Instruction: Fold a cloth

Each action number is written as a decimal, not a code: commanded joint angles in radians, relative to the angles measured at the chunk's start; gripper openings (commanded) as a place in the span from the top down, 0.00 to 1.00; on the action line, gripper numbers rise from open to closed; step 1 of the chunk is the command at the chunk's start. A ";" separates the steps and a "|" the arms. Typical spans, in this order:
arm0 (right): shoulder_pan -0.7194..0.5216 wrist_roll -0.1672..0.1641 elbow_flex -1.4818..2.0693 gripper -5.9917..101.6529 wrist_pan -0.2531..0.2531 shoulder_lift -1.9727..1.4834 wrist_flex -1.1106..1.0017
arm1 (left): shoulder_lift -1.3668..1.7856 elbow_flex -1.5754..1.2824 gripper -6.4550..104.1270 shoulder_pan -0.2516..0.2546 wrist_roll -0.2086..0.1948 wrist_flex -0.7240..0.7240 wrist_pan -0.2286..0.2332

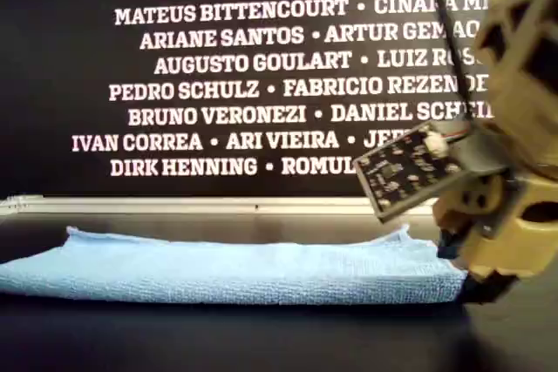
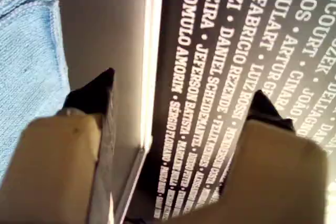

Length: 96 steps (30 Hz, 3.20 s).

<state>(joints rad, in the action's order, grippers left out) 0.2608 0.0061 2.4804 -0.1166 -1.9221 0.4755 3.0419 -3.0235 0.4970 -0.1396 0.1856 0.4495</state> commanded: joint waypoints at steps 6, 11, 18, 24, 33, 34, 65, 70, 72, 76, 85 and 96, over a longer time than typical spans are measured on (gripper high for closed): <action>0.002 0.003 -0.201 0.31 -0.011 0.170 -0.038 | 0.002 0.012 0.16 -0.028 0.006 -0.005 0.006; 0.003 0.003 -0.249 0.32 -0.011 0.242 -0.038 | 0.002 0.012 0.16 -0.028 0.008 -0.005 0.006; 0.003 0.003 -0.247 0.34 -0.012 0.244 -0.037 | 0.002 0.012 0.16 -0.025 0.008 -0.005 0.006; 0.002 0.003 -0.247 0.61 -0.012 0.230 -0.038 | 0.002 0.012 0.16 -0.026 0.008 -0.005 0.006; 0.003 0.003 -0.252 0.97 -0.012 0.213 -0.038 | 0.002 0.012 0.16 -0.026 0.008 -0.005 0.006; 0.003 0.003 -0.253 0.96 -0.012 0.213 -0.038 | 0.002 0.012 0.16 -0.028 0.008 -0.005 0.006; 0.635 0.003 -1.827 0.95 0.005 1.026 -0.040 | 0.002 0.012 0.16 -0.028 0.006 -0.005 0.006; 0.683 0.003 -2.008 0.94 0.003 1.210 -0.040 | 0.002 0.012 0.16 -0.028 0.006 -0.005 0.006; 0.695 0.005 -2.023 0.94 0.005 1.258 -0.040 | 0.002 0.012 0.16 -0.028 0.006 -0.005 0.006; 0.710 0.025 -2.020 0.92 -0.008 1.285 -0.040 | 0.002 0.012 0.16 -0.028 0.006 -0.005 0.006; 0.727 0.255 -2.019 0.58 -0.011 1.270 -0.018 | 0.002 0.012 0.16 -0.028 0.006 -0.005 0.008; 0.724 0.247 -2.019 0.55 -0.011 1.195 0.206 | 0.002 0.012 0.16 -0.028 0.006 -0.005 0.008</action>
<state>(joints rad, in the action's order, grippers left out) 0.9833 0.2608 0.5446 -0.1166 -0.5967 0.6121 3.0419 -3.0235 0.4939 -0.1396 0.1856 0.4495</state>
